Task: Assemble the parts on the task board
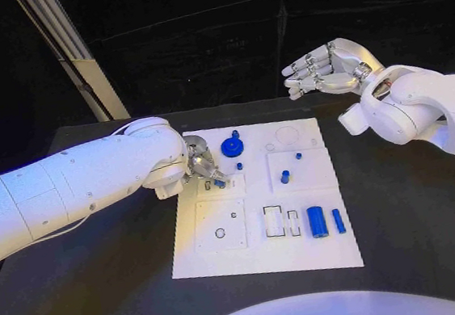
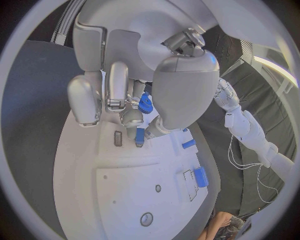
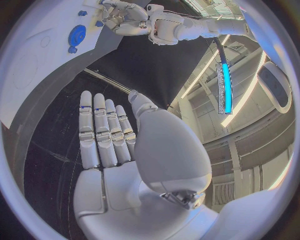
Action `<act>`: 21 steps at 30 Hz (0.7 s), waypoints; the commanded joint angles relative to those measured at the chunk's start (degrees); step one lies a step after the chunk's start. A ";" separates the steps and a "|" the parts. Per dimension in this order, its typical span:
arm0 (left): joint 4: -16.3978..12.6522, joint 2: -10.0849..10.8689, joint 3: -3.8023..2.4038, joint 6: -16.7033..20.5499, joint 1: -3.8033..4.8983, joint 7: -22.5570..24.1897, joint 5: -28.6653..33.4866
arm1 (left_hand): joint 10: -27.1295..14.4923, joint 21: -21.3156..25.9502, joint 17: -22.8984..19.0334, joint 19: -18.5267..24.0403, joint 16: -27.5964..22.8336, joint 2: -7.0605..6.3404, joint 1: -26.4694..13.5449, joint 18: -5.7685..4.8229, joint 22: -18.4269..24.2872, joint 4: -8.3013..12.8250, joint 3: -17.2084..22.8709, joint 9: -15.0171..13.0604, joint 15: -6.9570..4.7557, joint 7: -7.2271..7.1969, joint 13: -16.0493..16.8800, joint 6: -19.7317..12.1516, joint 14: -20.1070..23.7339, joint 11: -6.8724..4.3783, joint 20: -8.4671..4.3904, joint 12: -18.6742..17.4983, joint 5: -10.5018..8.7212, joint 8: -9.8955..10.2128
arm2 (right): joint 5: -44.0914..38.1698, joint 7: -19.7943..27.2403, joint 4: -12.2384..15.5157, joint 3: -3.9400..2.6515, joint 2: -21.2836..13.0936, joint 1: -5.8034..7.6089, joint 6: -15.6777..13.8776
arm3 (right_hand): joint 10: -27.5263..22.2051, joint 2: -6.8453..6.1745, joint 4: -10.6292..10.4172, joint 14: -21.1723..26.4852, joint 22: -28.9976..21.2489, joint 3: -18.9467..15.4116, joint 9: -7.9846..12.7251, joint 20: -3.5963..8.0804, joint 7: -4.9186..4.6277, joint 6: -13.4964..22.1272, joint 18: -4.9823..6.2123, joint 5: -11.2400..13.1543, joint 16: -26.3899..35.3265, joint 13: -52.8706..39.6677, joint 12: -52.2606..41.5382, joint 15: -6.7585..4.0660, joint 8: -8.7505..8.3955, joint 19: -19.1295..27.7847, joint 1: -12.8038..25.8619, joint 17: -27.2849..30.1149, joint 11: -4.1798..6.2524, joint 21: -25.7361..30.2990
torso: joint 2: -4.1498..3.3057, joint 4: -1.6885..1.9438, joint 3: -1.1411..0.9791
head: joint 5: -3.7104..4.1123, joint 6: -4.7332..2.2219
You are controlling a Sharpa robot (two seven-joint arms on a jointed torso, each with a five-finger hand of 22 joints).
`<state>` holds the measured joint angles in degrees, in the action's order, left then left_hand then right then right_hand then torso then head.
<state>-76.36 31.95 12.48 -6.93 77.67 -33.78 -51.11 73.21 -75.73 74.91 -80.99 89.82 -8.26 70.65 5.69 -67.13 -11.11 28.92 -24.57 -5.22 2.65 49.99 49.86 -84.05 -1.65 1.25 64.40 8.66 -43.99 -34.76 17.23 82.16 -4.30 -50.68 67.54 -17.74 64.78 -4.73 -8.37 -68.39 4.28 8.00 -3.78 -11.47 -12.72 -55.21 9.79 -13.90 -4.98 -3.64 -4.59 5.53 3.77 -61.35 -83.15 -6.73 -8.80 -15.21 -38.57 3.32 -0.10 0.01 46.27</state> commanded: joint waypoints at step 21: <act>0.32 -0.12 -0.02 -3.71 -0.15 -0.82 -0.45 | 1.05 -0.34 15.09 -0.62 0.18 0.42 -1.24 -1.09 -0.27 9.66 10.49 -0.23 -0.01 -0.45 0.60 0.64 -5.95 -0.33 -0.09 0.67 0.23 -0.58 | -0.02 0.68 0.04 -0.03 0.08 0.10 0.25 | -0.53 0.06 0.45 -0.02 -0.10 -0.10 -0.03 -0.14 0.02 -0.04 0.67 -0.13 0.34 0.06 0.29 0.32 0.00 -0.19 0.31 0.11 -0.12 0.31 | 0.02 -0.11 -0.01 | 0.08 0.24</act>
<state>-76.10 31.86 12.37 -9.01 77.58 -33.97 -51.14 73.94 -75.73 74.91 -81.14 89.82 -7.86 70.04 5.69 -67.40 -11.05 29.60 -24.77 -5.22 2.43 50.59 50.28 -84.05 -1.95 1.10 64.98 8.64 -44.24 -34.78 17.29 82.12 -4.30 -50.64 67.54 -17.72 64.58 -4.73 -8.22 -68.39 4.23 7.85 -3.78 -11.47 -12.72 -55.21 9.79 -13.89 -4.98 -3.64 -4.59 5.53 3.77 -61.35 -83.15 -6.66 -9.01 -15.21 -38.57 3.36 -0.12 0.12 46.48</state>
